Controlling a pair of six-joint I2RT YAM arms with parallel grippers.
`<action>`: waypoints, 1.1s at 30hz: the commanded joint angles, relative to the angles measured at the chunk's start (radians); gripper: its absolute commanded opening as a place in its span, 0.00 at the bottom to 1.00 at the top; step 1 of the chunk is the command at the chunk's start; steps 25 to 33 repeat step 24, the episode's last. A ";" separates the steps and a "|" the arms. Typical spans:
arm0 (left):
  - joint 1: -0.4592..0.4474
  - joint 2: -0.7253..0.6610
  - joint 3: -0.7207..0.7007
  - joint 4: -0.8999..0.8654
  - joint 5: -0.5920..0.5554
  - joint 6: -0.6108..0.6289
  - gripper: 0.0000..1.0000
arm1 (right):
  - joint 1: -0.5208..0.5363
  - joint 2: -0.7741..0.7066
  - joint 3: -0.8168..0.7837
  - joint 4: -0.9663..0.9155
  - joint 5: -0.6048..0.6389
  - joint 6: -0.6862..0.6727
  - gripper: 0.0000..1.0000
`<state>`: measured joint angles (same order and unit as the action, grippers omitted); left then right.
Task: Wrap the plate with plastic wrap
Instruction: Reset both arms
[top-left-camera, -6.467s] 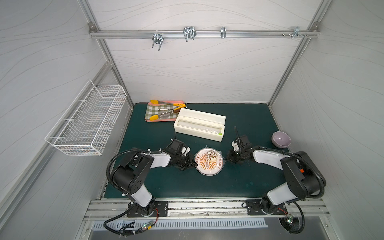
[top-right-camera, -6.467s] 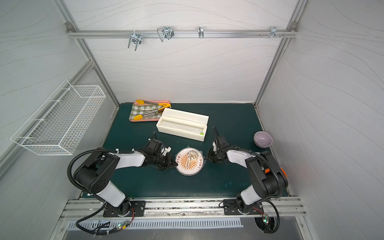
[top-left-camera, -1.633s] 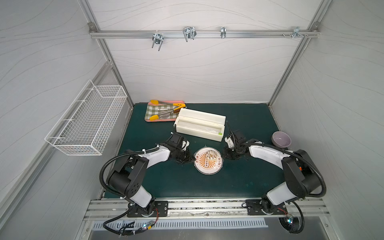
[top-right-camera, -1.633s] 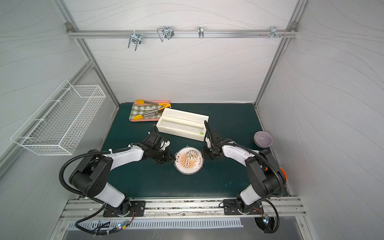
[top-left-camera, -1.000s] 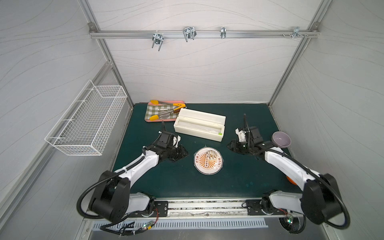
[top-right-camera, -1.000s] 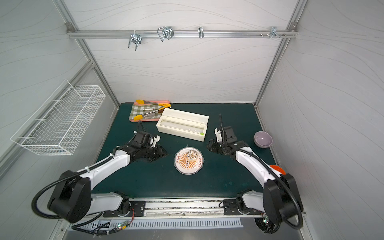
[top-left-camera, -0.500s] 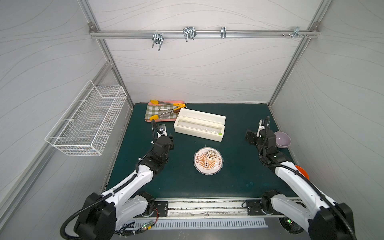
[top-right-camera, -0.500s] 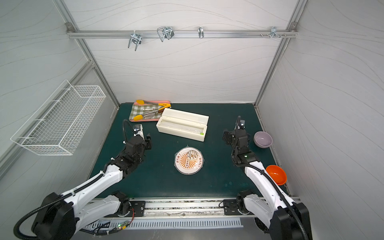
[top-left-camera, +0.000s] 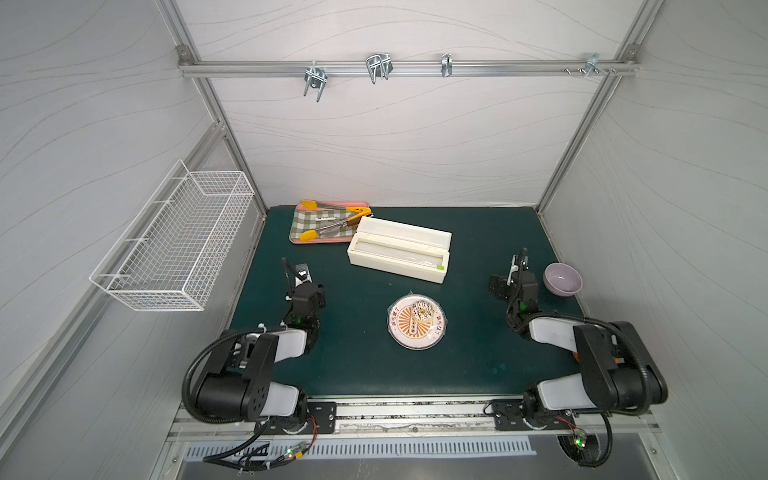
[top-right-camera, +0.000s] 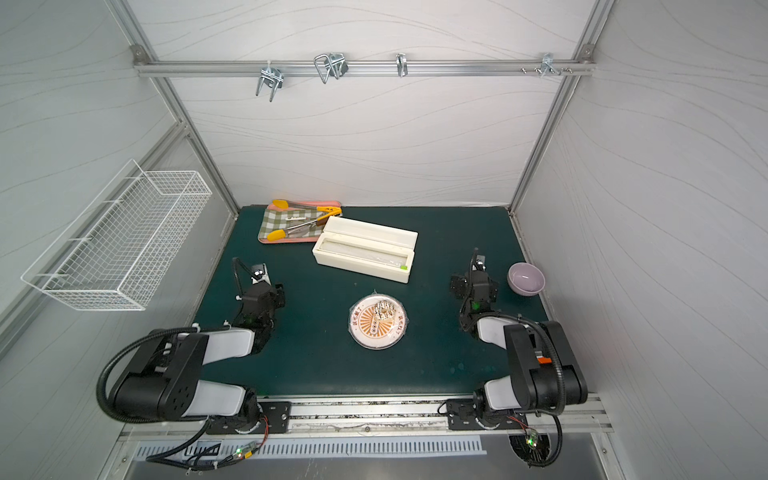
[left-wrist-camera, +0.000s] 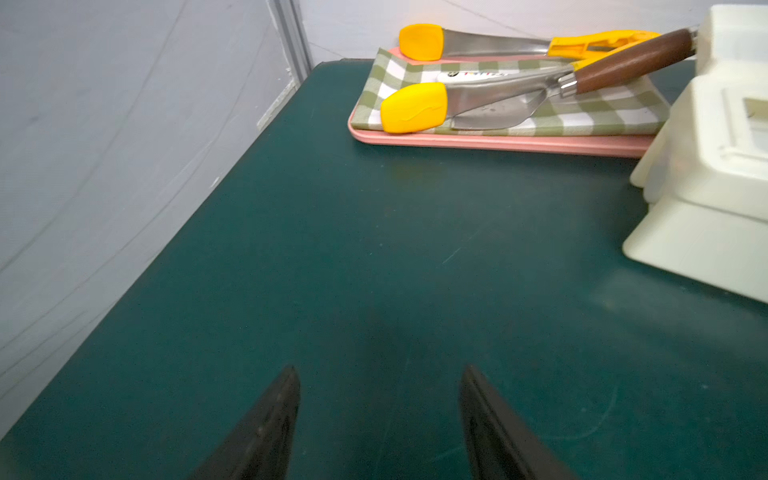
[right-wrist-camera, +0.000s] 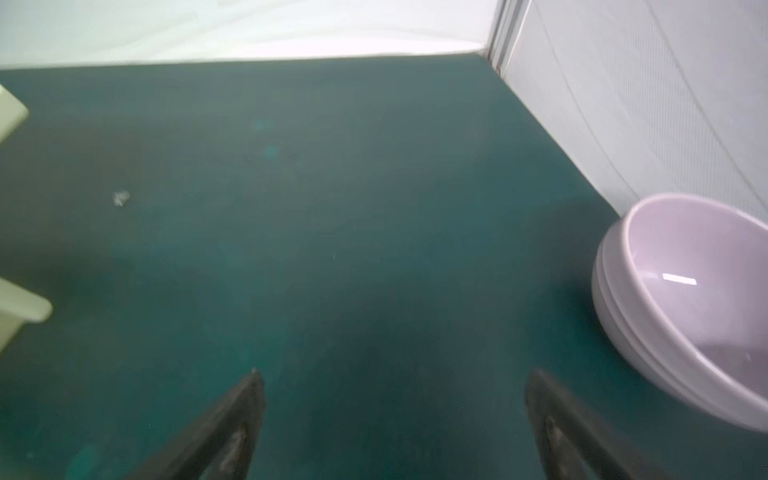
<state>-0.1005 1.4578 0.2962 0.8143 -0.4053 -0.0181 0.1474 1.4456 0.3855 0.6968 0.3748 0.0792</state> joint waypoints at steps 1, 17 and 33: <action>0.033 0.112 0.016 0.283 0.077 0.034 0.76 | -0.021 0.093 -0.069 0.314 -0.133 -0.059 0.99; 0.087 0.082 0.125 0.000 0.109 -0.047 0.98 | -0.043 0.125 -0.002 0.210 -0.123 -0.030 0.99; 0.078 0.086 0.127 0.003 0.142 -0.025 0.98 | -0.042 0.126 0.009 0.192 -0.123 -0.030 0.99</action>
